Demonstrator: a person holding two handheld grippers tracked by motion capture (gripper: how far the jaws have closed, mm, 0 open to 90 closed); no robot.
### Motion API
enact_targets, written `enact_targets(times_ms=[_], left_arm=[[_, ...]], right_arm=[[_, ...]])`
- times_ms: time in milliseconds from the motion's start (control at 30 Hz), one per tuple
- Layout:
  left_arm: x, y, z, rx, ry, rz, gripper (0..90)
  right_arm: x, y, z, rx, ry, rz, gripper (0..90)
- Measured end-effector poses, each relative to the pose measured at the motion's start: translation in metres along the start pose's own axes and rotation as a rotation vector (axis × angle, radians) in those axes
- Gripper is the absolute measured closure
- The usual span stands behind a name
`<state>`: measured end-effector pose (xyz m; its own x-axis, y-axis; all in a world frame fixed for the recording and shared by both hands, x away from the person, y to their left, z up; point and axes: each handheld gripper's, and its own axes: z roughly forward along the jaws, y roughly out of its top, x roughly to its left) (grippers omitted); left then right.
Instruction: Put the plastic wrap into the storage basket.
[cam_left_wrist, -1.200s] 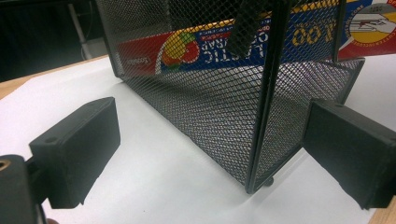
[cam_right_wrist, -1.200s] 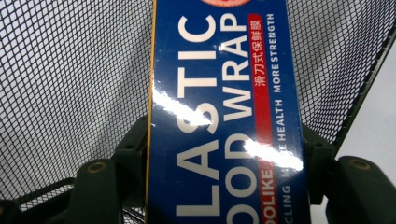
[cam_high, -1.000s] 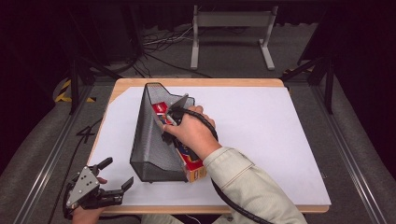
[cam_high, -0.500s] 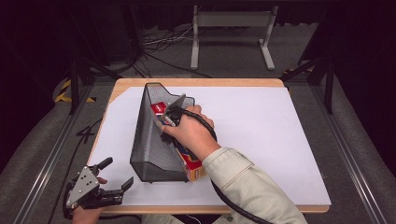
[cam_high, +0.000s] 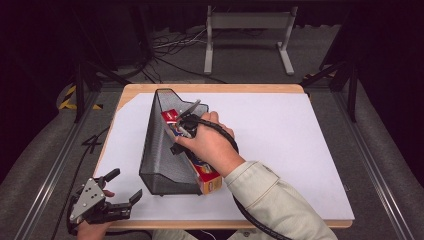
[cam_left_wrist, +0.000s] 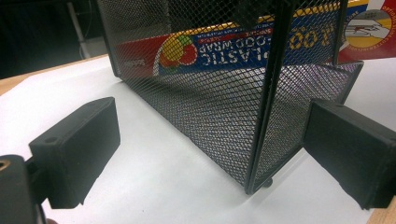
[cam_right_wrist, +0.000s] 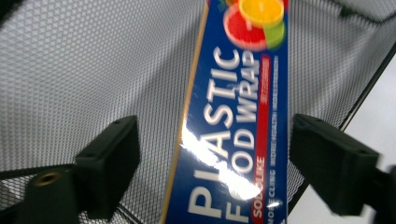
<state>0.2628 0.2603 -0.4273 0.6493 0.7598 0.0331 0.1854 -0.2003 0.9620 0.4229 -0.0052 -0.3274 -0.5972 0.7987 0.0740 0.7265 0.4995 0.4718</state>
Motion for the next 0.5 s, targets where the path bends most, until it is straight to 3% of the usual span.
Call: enact_targets(times_ms=[200, 500], left_arm=[[0.0, 0.0, -0.001, -0.003, 0.002, -0.002, 5.1], [0.0, 0.0, 0.0, -0.003, 0.0, -0.002, 5.1]], right_arm=[[0.001, 0.004, -0.02, -0.097, 0.02, -0.028, 14.8], [-0.001, 0.0, -0.035, -0.194, 0.06, -0.061, 14.7]])
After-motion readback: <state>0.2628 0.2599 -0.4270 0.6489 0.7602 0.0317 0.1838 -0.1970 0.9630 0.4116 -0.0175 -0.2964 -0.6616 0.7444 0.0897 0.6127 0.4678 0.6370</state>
